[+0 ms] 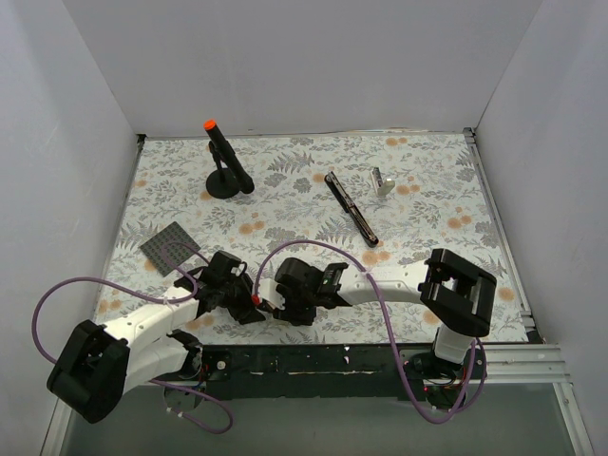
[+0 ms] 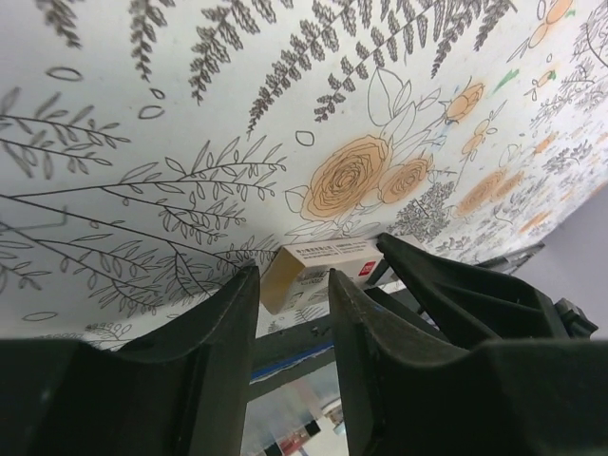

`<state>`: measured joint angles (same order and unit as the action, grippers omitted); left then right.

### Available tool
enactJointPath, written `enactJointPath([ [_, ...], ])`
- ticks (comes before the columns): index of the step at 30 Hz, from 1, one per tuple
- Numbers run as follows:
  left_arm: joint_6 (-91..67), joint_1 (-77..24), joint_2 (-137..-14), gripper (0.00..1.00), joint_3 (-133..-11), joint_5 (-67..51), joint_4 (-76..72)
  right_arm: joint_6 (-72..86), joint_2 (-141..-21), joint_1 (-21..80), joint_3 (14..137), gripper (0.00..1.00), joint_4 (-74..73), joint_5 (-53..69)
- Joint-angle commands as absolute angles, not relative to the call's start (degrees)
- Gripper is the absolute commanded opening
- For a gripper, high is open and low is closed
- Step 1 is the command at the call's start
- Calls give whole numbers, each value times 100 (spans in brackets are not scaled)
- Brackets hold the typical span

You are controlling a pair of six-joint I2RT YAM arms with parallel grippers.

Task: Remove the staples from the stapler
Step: Place the staple box at the center of the board.

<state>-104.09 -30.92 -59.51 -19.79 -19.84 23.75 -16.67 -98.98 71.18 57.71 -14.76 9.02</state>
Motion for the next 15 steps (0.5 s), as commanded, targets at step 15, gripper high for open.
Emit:
enactJointPath([
  [15, -10266, -3129, -5862, 34, -2039, -1767, 2786, -2100, -10002, 7190, 5880, 13, -1547, 1301],
])
